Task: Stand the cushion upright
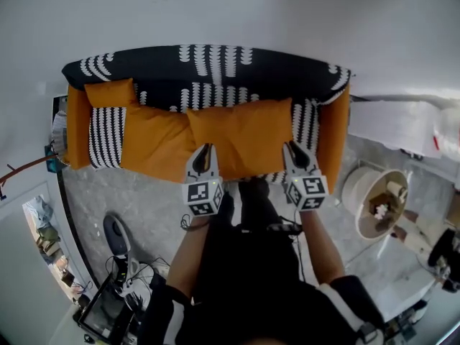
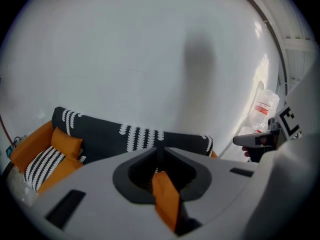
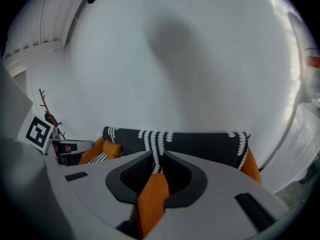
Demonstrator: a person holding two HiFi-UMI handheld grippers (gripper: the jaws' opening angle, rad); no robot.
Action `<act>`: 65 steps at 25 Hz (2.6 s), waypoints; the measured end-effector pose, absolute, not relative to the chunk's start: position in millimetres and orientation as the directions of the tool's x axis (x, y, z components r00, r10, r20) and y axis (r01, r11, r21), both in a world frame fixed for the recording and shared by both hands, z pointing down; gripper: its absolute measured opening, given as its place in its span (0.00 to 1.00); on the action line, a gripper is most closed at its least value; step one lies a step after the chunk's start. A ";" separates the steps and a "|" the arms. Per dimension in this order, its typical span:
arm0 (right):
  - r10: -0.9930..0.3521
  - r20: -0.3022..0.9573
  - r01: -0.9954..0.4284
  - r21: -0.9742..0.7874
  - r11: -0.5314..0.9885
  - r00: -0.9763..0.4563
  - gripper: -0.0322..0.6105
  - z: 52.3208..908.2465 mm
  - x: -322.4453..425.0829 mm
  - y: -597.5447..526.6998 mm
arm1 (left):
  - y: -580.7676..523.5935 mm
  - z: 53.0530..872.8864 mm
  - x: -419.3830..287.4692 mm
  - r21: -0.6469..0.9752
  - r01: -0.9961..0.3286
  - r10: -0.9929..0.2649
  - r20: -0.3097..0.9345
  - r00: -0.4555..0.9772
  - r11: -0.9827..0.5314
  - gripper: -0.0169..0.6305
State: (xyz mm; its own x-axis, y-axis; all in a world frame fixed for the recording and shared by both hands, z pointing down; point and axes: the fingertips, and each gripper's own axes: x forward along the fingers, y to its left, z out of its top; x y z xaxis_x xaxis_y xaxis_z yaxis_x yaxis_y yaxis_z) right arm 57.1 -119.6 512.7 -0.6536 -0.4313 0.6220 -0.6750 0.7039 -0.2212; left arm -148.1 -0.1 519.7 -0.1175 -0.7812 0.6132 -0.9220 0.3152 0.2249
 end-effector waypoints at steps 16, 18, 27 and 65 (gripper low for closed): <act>-0.283 0.770 -0.657 -0.223 0.720 -0.572 0.23 667.8 62.8 -164.4 | -18.3 659.7 -146.5 0.211 -0.903 -0.644 0.760 -0.089 0.374 0.23; -0.263 0.785 -0.651 -0.222 0.726 -0.561 0.24 688.4 64.3 -167.9 | -18.9 674.4 -148.8 0.203 -0.900 -0.635 0.766 -0.098 0.385 0.23; -0.201 0.848 -0.672 -0.222 0.706 -0.491 0.33 777.2 80.7 -175.7 | -7.6 743.3 -151.0 0.186 -0.885 -0.556 0.826 -0.094 0.426 0.31; -0.061 0.960 -0.778 -0.184 0.601 -0.274 0.15 923.5 110.7 -179.9 | 7.8 852.4 -147.0 0.139 -0.891 -0.389 0.920 -0.045 0.431 0.09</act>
